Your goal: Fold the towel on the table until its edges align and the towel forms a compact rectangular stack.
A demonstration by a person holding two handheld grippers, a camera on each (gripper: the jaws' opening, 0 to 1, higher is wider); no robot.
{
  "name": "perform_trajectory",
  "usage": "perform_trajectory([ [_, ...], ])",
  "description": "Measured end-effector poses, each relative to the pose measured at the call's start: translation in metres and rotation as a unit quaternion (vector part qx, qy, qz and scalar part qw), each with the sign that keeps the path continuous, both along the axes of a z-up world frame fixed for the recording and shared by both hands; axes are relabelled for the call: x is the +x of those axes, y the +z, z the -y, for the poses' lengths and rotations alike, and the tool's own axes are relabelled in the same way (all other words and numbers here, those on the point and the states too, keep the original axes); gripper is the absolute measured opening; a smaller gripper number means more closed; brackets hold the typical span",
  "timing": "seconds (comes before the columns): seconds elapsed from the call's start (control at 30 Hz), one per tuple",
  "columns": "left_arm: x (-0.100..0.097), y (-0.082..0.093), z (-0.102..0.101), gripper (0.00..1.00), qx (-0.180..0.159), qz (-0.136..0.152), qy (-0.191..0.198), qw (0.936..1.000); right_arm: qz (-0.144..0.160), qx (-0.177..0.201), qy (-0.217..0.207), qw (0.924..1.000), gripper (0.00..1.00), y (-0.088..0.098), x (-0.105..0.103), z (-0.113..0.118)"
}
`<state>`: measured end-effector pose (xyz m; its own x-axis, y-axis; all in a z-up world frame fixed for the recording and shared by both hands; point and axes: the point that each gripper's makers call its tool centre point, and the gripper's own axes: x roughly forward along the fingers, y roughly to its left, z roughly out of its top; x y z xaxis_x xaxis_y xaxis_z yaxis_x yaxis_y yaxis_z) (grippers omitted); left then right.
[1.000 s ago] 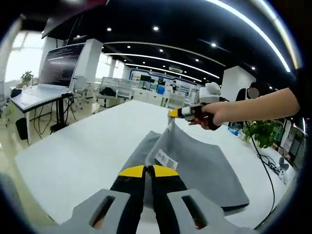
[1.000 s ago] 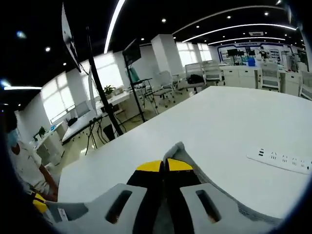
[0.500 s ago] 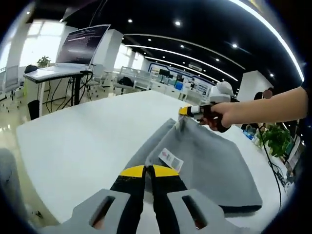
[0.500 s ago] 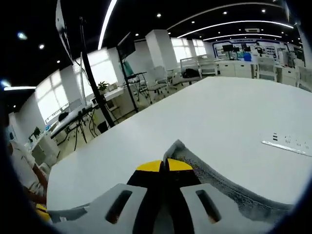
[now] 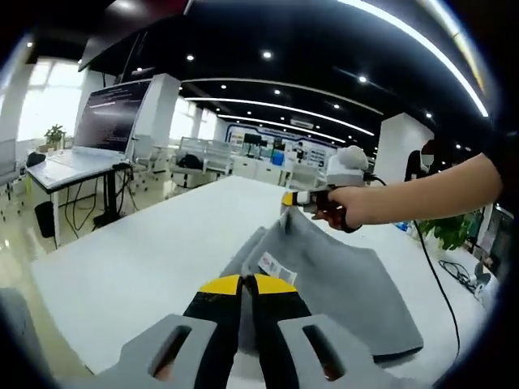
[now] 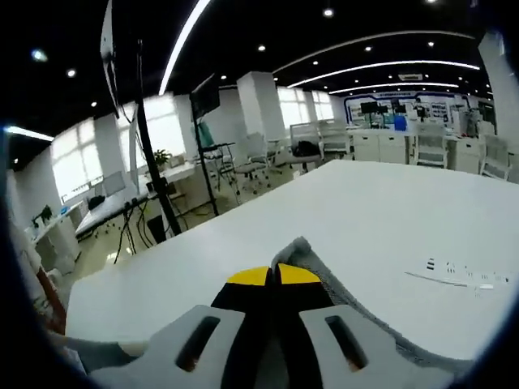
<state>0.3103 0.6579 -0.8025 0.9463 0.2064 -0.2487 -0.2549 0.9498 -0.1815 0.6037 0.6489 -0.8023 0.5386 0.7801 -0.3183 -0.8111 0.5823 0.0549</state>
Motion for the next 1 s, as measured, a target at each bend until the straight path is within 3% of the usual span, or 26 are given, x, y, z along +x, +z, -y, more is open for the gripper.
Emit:
perform_trajectory([
  [0.17, -0.002, 0.000, -0.006, 0.05, -0.006, 0.005, 0.009, 0.9999, -0.016, 0.027, -0.012, 0.9994, 0.00, 0.011, 0.000, -0.009],
  [0.23, -0.002, -0.008, -0.011, 0.05, -0.002, -0.010, 0.013, 0.9999, -0.018, 0.027, -0.007, 0.9994, 0.00, 0.009, -0.002, -0.013],
  [0.5, -0.001, -0.053, -0.032, 0.05, -0.016, -0.050, 0.032, 0.9981, -0.043, 0.002, 0.006, 0.9991, 0.00, -0.032, -0.004, -0.030],
  [0.73, 0.001, -0.074, -0.035, 0.05, -0.013, -0.075, 0.032, 0.9966, -0.048, -0.011, 0.018, 0.9986, 0.00, -0.059, -0.002, -0.044],
  [0.9, 0.002, -0.092, -0.039, 0.06, -0.011, -0.095, 0.032, 0.9949, -0.070, 0.000, 0.035, 0.9969, 0.00, -0.074, -0.002, -0.051],
  [1.0, 0.002, -0.092, -0.041, 0.13, -0.016, -0.095, 0.041, 0.9945, -0.074, -0.006, 0.036, 0.9966, 0.04, -0.079, -0.004, -0.049],
])
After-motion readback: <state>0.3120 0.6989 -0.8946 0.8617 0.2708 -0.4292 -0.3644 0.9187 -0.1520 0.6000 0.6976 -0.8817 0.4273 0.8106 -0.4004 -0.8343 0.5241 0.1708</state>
